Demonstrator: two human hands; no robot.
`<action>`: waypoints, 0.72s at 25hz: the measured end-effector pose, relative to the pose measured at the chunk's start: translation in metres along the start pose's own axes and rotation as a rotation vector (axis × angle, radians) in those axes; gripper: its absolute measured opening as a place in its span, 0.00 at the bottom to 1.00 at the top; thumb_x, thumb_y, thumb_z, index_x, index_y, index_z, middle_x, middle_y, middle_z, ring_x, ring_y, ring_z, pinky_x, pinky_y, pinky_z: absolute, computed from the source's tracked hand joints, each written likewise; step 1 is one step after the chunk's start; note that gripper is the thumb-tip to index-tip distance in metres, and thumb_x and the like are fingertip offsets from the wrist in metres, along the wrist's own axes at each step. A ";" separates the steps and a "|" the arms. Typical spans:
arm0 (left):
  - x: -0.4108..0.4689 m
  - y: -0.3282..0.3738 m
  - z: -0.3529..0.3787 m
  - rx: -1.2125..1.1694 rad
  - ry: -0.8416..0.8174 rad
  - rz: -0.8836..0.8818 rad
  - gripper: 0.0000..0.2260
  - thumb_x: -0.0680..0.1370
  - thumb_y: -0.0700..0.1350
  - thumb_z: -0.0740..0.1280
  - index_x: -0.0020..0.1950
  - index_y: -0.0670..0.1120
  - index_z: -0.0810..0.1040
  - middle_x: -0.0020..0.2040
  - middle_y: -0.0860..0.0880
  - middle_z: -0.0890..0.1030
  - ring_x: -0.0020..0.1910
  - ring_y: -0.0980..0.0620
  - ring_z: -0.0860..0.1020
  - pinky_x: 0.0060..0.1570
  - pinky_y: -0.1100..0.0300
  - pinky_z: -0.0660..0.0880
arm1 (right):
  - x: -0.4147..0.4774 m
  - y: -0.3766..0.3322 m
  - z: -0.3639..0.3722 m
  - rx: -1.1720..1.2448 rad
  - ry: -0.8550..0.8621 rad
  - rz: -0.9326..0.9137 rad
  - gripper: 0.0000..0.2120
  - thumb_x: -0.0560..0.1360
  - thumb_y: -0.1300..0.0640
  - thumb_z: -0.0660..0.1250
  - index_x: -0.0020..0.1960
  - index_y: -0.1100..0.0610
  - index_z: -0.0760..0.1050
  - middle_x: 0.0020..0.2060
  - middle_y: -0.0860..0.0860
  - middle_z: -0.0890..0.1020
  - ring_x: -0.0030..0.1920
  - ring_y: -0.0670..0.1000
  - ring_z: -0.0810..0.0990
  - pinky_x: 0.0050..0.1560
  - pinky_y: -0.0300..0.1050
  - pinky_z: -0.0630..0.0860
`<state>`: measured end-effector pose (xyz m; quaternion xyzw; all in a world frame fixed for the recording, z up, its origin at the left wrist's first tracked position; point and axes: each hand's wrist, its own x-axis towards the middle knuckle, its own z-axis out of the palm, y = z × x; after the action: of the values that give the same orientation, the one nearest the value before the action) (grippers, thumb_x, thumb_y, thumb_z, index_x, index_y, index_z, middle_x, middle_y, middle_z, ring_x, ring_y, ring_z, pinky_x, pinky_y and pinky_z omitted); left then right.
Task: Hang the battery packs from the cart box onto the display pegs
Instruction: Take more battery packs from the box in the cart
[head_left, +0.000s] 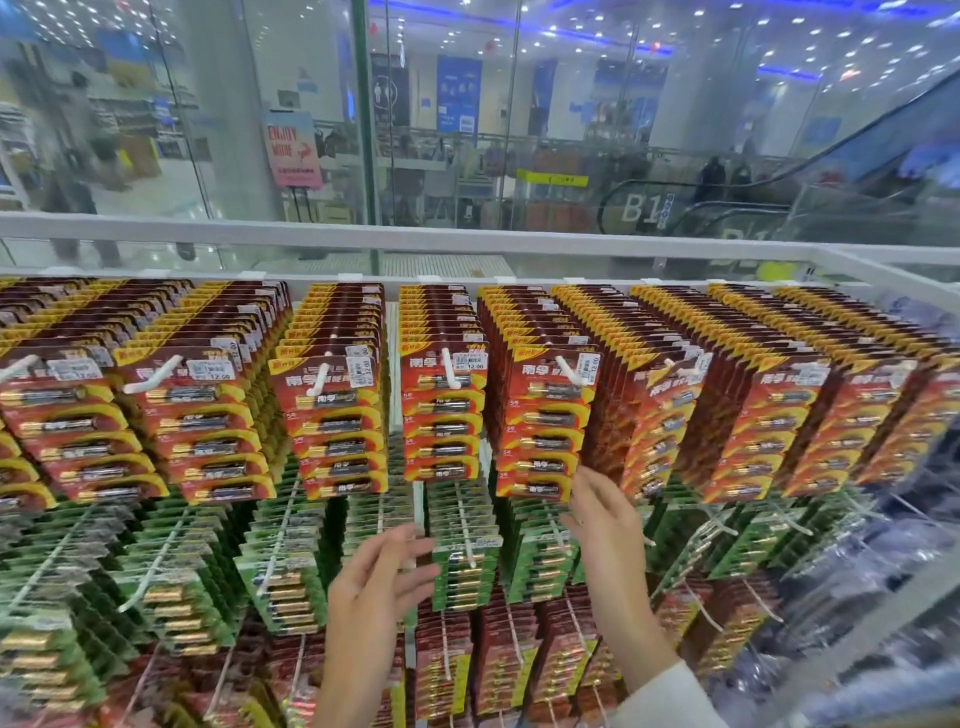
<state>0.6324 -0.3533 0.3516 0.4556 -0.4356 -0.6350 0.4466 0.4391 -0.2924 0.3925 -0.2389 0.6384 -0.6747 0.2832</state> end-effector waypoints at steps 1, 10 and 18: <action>-0.006 0.000 -0.002 -0.005 -0.011 -0.006 0.11 0.84 0.48 0.65 0.60 0.46 0.83 0.50 0.47 0.88 0.47 0.44 0.87 0.52 0.48 0.82 | -0.003 0.006 -0.003 0.001 0.015 -0.002 0.09 0.83 0.50 0.64 0.61 0.46 0.79 0.60 0.44 0.82 0.62 0.46 0.80 0.67 0.48 0.76; -0.039 -0.066 0.012 0.094 -0.166 -0.251 0.09 0.85 0.43 0.63 0.58 0.42 0.83 0.49 0.42 0.88 0.48 0.36 0.86 0.55 0.43 0.80 | -0.063 0.081 -0.076 0.032 0.241 0.197 0.08 0.82 0.57 0.67 0.57 0.53 0.84 0.54 0.48 0.87 0.55 0.49 0.86 0.55 0.43 0.79; -0.090 -0.154 0.109 0.328 -0.471 -0.446 0.09 0.84 0.37 0.64 0.48 0.41 0.82 0.38 0.46 0.88 0.28 0.50 0.84 0.44 0.53 0.75 | -0.153 0.132 -0.241 0.152 0.717 0.444 0.04 0.79 0.58 0.71 0.47 0.55 0.84 0.42 0.50 0.88 0.46 0.56 0.83 0.49 0.50 0.74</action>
<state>0.5178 -0.2170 0.2429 0.4462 -0.5126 -0.7259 0.1057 0.3952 -0.0154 0.2502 0.1755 0.6809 -0.6828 0.1984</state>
